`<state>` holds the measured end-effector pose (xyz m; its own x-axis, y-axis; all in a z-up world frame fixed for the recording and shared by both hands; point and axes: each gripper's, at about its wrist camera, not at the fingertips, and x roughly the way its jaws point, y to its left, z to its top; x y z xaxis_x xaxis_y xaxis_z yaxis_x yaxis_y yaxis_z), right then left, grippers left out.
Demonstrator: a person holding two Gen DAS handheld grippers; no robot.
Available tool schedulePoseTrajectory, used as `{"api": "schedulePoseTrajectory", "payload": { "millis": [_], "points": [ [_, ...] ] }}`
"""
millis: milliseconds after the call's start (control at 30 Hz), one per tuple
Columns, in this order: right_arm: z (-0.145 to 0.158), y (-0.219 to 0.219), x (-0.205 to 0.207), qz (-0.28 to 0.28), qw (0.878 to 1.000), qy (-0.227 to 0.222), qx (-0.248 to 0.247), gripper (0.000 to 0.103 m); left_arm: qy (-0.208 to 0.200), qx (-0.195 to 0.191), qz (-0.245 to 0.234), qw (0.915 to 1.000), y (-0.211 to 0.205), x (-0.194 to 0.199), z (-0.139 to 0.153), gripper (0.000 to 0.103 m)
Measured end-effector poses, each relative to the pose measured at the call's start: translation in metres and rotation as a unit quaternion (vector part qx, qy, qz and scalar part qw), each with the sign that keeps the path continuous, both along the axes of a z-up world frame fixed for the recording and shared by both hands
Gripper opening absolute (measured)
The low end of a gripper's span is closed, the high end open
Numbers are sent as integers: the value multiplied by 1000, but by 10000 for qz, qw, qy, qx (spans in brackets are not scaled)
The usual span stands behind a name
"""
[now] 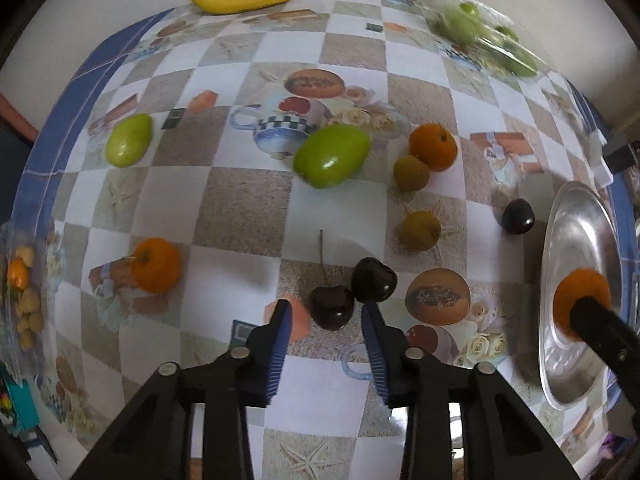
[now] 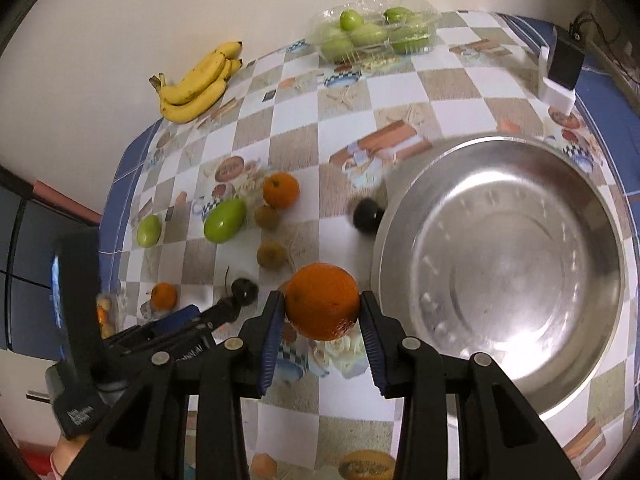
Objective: Organize fruits
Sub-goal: 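Lift the orange with the right gripper and carry it over the steel bowl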
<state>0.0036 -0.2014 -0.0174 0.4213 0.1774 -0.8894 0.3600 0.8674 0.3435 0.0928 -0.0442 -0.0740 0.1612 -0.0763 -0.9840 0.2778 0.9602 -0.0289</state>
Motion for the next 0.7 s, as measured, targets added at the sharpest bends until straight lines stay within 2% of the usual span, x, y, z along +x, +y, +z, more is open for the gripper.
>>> {"api": "schedulePoseTrajectory", "payload": {
  "millis": [267,300,567,700],
  "points": [
    [2,4,-2,61,9999,-62,61,39,-19,198,-166,9997,-10,2,-10,36],
    [1,4,-2,66,9999,-62,65,39,-35,198,-182,9996,-10,2,-11,33],
    [2,3,-2,15,10000,-65,46,39,-78,220,-221,9995,-14,7,-14,25],
    [4,3,-3,13,9999,-92,48,39,-73,201,-211,9995,-12,4,-12,25]
  ]
}}
